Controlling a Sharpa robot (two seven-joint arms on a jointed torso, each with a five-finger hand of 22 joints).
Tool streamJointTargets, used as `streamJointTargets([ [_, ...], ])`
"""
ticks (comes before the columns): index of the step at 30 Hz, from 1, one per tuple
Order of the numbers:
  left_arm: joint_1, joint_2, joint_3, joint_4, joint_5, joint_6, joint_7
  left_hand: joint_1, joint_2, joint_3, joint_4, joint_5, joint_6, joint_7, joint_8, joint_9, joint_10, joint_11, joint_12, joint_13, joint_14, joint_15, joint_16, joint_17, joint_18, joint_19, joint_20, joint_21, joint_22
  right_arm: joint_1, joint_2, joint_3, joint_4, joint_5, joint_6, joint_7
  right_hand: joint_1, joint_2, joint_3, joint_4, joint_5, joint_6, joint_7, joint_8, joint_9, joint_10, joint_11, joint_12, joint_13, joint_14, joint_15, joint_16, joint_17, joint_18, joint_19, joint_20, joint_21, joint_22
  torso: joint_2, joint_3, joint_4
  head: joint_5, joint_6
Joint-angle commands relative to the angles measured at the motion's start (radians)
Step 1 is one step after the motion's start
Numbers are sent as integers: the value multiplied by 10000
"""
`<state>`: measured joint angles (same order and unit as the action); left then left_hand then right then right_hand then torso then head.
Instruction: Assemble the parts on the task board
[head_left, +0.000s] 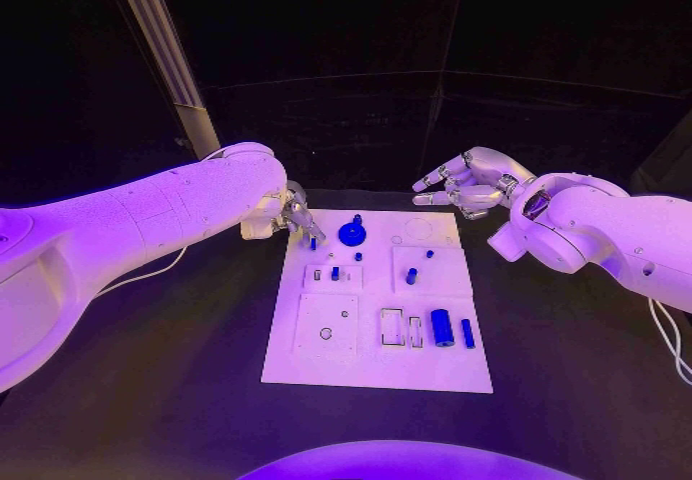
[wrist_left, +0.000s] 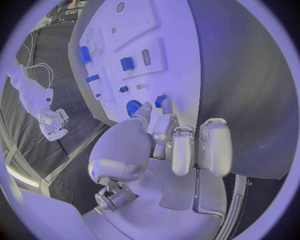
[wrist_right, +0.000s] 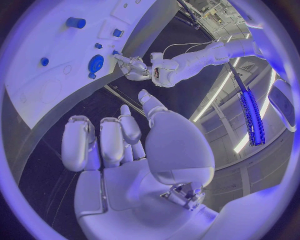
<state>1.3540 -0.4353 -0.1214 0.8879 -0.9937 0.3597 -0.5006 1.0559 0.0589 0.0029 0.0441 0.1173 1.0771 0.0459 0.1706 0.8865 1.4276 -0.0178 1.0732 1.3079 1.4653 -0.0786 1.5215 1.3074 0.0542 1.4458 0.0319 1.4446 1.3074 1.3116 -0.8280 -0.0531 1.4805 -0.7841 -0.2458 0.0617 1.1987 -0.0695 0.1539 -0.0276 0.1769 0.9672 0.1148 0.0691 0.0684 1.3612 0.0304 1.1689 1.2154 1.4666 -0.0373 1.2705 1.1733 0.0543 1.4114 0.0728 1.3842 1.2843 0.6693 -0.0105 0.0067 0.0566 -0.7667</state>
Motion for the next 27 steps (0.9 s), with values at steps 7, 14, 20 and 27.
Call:
streamJointTargets([
  [7,3,74,5,-73,-57,50,140,132,204,-63,-94,147,-106,-19,70,14,-7,-78,28,35,893,-69,19,1982,-56,51,-35,-47,956,19,20,7,6,36,45,91,-56,-3,-32,-33,47,77,16,-45,-5,16,11,-26,-10,153,-60,-54,10,131,-28,-43,-53,4,3,-2,-1,-21,-18],
  [14,-1,113,5,-145,-57,144,87,243,305,-80,-170,239,-116,-30,89,14,-11,-86,11,26,893,-75,17,1980,-56,52,-40,-50,960,19,25,7,5,36,51,88,-56,-3,-32,-33,47,77,16,-45,-5,16,11,-26,-10,153,-60,-54,10,131,-28,-43,-53,4,6,-3,1,-26,-43],
  [20,-6,135,6,-166,-57,172,77,387,407,-90,-283,378,-135,-43,104,10,-15,-96,-7,15,892,-85,16,1978,-58,56,-47,-48,971,19,28,7,6,36,54,88,-56,-3,-32,-33,47,77,16,-45,-5,16,11,-26,-10,153,-60,-54,10,131,-28,-43,-53,4,1,-3,1,-30,-55],
  [27,-11,150,5,-180,-57,234,62,686,558,-97,-545,899,-165,-67,125,-17,-19,-117,-35,-4,895,-103,23,1987,-59,60,-66,-53,985,19,34,7,5,36,60,88,-60,18,-25,-42,56,75,16,-45,-6,25,10,-12,-4,163,-61,-44,34,126,-13,-44,-46,20,-1,-5,2,-31,-77],
])
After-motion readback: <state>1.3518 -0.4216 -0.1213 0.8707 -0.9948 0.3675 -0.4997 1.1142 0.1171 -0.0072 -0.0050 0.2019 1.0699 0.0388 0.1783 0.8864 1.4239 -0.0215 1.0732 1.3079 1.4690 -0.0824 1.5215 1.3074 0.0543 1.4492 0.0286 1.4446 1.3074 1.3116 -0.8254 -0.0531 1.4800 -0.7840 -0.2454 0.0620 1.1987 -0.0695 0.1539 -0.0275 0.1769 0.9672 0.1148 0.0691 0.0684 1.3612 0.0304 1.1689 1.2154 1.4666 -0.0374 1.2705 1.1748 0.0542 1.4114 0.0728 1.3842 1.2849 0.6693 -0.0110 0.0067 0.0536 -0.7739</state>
